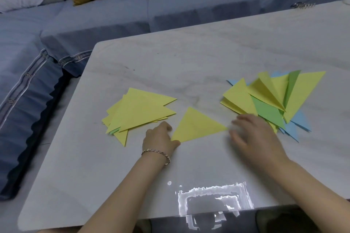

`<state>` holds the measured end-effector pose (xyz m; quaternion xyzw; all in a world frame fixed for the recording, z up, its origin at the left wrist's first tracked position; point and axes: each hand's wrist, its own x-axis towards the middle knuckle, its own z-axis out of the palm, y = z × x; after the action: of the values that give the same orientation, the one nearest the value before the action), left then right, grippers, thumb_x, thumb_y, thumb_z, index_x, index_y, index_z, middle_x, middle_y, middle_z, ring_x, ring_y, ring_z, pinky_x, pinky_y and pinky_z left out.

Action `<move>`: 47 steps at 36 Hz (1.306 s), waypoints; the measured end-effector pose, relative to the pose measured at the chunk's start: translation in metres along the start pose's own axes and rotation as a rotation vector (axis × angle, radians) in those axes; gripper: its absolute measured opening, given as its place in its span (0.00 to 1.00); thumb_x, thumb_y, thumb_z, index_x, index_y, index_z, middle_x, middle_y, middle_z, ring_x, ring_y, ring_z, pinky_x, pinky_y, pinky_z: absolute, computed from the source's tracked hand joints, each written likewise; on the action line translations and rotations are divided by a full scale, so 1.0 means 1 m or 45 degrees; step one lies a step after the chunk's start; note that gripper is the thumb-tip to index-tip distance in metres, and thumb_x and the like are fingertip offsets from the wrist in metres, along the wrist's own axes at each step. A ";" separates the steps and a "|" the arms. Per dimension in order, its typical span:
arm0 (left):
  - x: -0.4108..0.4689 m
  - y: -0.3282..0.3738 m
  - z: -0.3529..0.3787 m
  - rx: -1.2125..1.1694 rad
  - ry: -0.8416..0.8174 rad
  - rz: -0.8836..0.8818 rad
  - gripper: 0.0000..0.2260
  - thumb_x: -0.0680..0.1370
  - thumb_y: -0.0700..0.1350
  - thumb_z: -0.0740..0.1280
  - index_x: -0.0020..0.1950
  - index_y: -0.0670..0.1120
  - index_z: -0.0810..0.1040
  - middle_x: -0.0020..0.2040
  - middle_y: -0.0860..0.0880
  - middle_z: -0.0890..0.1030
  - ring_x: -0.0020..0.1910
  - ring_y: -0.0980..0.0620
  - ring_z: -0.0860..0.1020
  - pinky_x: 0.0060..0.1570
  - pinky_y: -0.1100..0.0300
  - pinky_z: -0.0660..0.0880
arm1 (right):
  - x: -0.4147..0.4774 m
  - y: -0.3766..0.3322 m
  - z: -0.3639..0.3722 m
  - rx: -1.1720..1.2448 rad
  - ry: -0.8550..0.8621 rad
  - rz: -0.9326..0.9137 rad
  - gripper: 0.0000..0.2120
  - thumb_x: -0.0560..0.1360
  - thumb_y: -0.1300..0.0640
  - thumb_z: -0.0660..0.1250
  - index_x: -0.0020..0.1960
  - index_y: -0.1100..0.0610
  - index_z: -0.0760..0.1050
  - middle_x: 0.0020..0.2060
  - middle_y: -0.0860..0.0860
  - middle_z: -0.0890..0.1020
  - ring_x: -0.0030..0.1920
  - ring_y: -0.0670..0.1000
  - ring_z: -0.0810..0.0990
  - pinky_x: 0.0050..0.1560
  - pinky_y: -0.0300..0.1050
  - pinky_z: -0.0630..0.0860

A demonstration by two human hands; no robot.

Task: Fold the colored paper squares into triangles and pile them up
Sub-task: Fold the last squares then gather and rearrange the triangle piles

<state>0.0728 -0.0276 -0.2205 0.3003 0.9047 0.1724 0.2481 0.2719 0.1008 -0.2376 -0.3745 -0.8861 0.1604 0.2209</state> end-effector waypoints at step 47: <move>0.012 0.037 0.009 -0.274 -0.222 0.229 0.20 0.74 0.39 0.62 0.66 0.42 0.68 0.60 0.43 0.75 0.57 0.44 0.74 0.52 0.57 0.70 | -0.014 -0.055 0.025 0.096 -0.086 -0.197 0.19 0.72 0.48 0.57 0.51 0.57 0.81 0.45 0.52 0.80 0.45 0.49 0.75 0.41 0.39 0.75</move>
<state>0.0863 0.0097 -0.2144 0.3658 0.8255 0.2631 0.3398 0.2347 0.0509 -0.2376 -0.2905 -0.9127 0.1886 0.2167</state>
